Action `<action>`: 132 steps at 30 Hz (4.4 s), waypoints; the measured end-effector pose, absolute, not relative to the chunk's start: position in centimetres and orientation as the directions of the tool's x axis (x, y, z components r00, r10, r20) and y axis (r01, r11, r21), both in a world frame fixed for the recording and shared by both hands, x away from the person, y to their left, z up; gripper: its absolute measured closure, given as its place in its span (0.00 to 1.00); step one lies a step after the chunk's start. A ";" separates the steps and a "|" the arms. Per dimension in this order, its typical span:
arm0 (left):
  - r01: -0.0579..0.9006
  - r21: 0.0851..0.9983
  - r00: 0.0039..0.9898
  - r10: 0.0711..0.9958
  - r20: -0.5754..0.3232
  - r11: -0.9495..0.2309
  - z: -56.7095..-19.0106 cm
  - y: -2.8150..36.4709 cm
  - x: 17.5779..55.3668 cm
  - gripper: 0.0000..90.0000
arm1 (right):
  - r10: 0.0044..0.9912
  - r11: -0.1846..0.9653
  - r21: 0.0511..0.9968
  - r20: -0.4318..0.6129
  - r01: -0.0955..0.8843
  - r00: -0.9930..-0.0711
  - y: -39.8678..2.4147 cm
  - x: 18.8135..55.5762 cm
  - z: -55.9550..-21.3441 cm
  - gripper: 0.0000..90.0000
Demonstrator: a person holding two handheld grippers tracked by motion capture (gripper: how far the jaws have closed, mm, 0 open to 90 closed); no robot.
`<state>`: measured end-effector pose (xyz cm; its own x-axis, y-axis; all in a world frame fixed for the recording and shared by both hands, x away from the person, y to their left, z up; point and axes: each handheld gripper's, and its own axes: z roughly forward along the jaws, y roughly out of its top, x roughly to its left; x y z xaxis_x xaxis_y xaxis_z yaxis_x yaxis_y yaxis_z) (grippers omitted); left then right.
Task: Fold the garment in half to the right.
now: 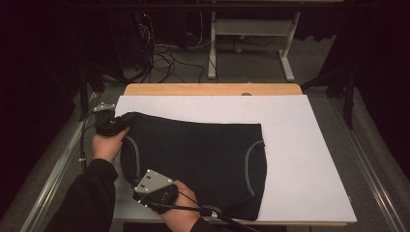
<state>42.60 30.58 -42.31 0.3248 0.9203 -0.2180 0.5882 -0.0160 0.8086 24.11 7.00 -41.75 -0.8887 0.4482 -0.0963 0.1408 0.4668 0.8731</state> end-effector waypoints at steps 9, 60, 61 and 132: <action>0.605 0.796 0.278 0.931 -0.236 0.021 -42.2 33.5 41.4 0.82 | 0.405 0.470 0.876 -0.103 0.110 -0.908 9.5 23.8 -41.5 0.83; 0.566 0.814 0.420 0.895 -0.149 -0.130 -38.9 14.3 43.4 0.82 | 0.612 0.362 0.913 -0.080 0.189 -0.787 -9.2 22.8 -43.4 0.82; 0.562 0.816 0.424 0.894 -0.144 -0.135 -38.9 14.1 43.3 0.82 | 0.614 0.362 0.912 -0.080 0.191 -0.785 -9.5 22.7 -43.4 0.82; 0.547 0.799 0.615 0.767 -0.182 -0.250 -40.9 -1.2 45.2 0.61 | 0.731 0.318 0.894 -0.019 0.316 -0.682 -18.3 20.6 -44.8 0.96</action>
